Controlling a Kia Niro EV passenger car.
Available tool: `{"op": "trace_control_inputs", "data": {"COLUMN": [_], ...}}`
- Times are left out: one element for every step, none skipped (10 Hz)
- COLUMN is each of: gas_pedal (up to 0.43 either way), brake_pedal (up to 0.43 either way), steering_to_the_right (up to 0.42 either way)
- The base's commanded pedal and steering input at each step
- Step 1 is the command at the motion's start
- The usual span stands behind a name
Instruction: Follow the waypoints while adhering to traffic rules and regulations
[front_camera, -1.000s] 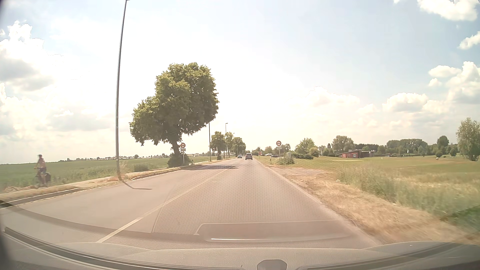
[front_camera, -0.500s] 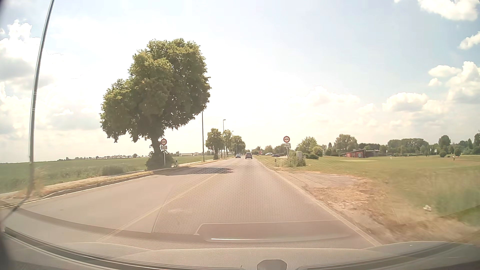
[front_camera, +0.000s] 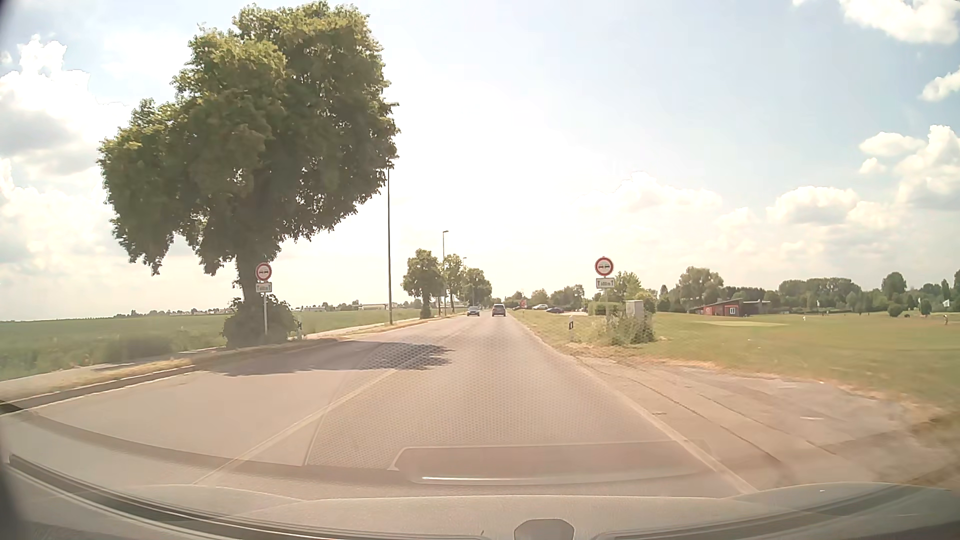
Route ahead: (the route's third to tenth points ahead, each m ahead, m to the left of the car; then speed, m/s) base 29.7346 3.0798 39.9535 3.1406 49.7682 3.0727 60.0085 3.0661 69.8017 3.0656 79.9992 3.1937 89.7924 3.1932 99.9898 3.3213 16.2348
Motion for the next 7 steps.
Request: {"op": "trace_control_inputs", "data": {"gas_pedal": [0.157,0.157,0.157,0.150,0.150,0.150,0.150], "brake_pedal": [0.000,0.000,0.000,0.000,0.000,0.000,0.000], "steering_to_the_right": [-0.005,-0.005,-0.006,-0.006,-0.006,-0.007,-0.007]}}
